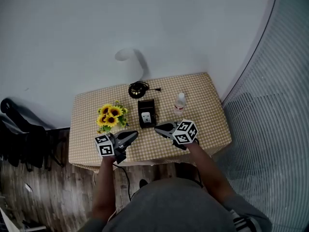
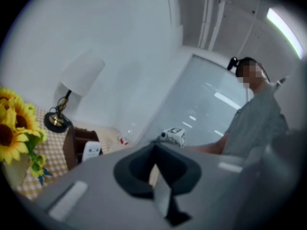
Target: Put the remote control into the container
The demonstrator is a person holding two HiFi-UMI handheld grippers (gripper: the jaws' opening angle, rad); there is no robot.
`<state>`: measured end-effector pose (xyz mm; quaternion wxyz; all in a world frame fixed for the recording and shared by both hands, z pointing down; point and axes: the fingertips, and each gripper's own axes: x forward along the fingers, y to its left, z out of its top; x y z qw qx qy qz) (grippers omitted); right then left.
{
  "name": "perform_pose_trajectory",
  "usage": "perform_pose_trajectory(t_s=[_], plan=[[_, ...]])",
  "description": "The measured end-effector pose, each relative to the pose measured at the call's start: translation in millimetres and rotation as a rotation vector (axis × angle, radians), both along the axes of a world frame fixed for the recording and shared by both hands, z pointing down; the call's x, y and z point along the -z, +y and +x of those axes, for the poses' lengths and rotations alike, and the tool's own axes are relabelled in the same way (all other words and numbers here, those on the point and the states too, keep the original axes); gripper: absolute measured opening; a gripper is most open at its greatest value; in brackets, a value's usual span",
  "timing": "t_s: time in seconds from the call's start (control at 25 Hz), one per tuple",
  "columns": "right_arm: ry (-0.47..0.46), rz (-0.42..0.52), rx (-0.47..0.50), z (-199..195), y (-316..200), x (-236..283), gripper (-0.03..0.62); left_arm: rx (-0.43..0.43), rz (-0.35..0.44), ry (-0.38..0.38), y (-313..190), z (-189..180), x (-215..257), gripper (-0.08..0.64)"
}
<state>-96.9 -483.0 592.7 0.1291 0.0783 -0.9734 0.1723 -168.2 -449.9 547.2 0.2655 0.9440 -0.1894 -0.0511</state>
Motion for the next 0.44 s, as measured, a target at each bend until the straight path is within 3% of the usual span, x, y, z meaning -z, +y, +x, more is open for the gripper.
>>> perform_pose_trajectory(t_s=[0.44], plan=[[0.033, 0.001, 0.025, -8.6, 0.1, -6.7, 0.017, 0.017, -0.009, -0.032, 0.0, -22.8, -13.3, -0.002]])
